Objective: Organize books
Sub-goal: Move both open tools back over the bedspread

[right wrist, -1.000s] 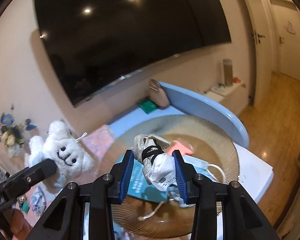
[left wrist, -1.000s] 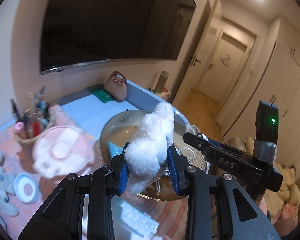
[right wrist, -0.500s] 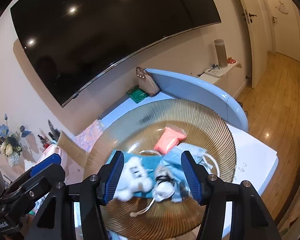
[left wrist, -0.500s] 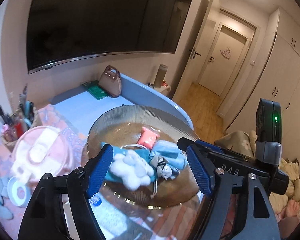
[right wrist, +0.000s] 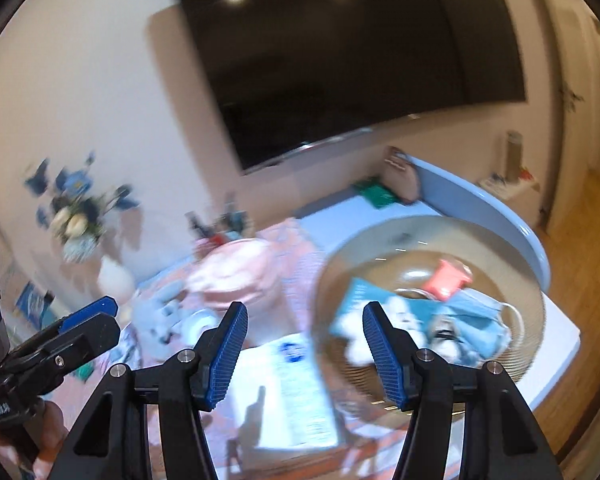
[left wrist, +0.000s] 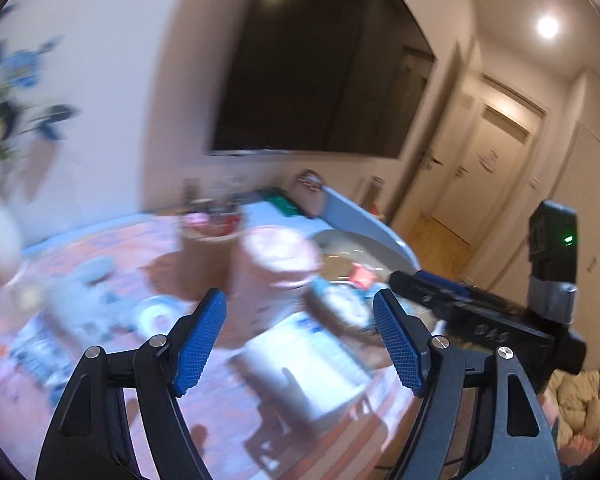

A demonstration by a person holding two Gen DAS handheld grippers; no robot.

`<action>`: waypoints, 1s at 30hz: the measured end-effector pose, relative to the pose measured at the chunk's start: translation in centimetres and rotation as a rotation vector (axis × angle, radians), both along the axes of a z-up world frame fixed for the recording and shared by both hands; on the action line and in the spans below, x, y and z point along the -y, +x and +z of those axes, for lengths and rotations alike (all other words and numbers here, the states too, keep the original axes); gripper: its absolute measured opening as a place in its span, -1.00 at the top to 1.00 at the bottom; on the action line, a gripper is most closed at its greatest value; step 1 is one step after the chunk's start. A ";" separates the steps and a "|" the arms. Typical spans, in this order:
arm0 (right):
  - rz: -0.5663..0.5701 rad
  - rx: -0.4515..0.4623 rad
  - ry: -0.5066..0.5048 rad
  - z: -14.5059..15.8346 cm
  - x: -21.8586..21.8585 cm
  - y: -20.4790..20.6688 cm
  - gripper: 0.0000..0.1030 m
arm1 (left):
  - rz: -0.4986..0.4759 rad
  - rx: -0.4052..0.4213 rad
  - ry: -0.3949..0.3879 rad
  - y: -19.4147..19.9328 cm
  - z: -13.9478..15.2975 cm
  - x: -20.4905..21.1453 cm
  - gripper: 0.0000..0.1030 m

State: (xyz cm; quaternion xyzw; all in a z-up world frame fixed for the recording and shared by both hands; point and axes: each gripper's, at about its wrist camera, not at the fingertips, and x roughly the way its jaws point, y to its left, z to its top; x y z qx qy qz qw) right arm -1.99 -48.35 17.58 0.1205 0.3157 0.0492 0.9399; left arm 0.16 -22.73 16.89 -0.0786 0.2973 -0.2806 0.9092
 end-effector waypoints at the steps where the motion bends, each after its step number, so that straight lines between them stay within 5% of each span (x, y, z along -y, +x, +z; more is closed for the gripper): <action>1: 0.033 0.010 -0.012 0.4 -1.5 -0.2 -0.25 | 0.028 0.008 0.009 -0.5 -0.2 -1.6 -0.45; 4: 0.103 0.036 -0.047 1.1 -5.7 -0.6 -0.54 | 0.143 0.013 0.020 -2.3 -0.9 -7.4 -0.45; 8: 0.217 0.040 -0.101 0.3 -11.8 -0.7 -0.57 | 0.307 -0.018 -0.021 -4.1 -1.8 -15.5 -0.45; 13: 0.359 -0.033 -0.067 -3.5 -19.3 1.3 -0.62 | 0.463 -0.020 0.026 -5.9 -3.8 -22.3 -0.45; 21: 0.495 -0.126 -0.122 -11.8 -26.9 3.5 -0.62 | 0.580 -0.194 0.035 -3.6 -11.7 -26.9 -0.44; 30: 0.474 -0.183 -0.140 -16.0 -28.2 5.1 -0.62 | 0.627 -0.305 0.006 -2.0 -17.3 -28.2 -0.44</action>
